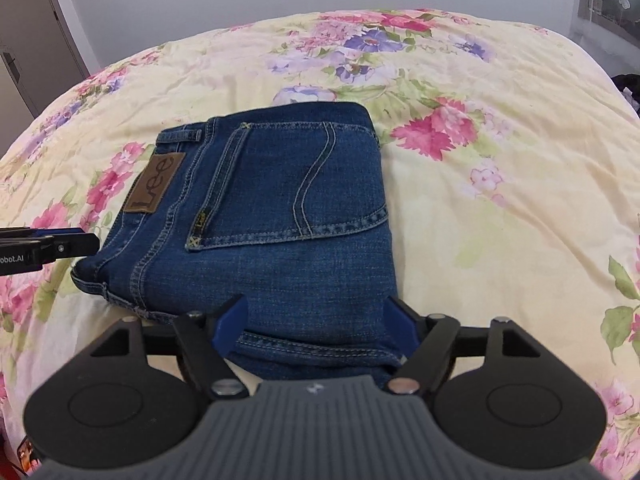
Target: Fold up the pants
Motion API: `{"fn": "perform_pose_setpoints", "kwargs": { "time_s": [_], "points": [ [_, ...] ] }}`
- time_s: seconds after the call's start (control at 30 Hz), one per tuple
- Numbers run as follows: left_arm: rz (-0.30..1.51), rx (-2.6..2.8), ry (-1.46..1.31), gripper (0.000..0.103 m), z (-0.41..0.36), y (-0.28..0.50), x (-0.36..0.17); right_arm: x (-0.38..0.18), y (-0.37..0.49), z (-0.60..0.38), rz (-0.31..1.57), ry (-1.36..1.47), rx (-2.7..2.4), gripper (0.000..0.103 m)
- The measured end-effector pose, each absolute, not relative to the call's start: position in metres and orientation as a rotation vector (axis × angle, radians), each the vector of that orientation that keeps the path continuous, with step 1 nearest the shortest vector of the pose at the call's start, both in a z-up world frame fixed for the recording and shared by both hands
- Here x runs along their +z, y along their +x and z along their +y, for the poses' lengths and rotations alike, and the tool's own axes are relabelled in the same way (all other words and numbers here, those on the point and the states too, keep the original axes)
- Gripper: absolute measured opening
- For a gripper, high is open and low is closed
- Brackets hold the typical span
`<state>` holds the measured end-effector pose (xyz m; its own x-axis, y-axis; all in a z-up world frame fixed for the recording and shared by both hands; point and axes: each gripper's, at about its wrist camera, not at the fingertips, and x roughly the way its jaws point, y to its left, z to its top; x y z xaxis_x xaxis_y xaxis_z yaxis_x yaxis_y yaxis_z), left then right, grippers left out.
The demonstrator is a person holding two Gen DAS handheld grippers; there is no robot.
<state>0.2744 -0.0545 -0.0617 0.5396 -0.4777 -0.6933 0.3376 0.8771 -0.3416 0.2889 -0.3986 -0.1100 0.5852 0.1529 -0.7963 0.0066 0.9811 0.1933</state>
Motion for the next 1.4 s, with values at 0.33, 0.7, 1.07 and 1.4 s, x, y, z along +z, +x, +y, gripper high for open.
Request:
{"fn": "perform_pose_setpoints", "kwargs": {
  "time_s": [0.33,0.7,1.07,1.4],
  "points": [
    [0.981,-0.468,-0.592,0.085,-0.03,0.335,-0.124,-0.143,0.327,-0.452,0.935,0.492,0.106,0.081],
    [1.032,-0.739,-0.629,0.087,-0.035,0.371,-0.162,-0.191,0.364,-0.487,0.871,0.795,0.283,0.075],
    [0.99,-0.704,-0.609,0.041,-0.037,0.368,-0.145,-0.193,0.372,-0.492,0.845,0.829,0.281,0.03],
    [0.948,-0.676,-0.503,0.031,-0.037,0.347,-0.098,-0.125,0.36,-0.462,0.824,0.66,0.277,0.019]
  ]
}}
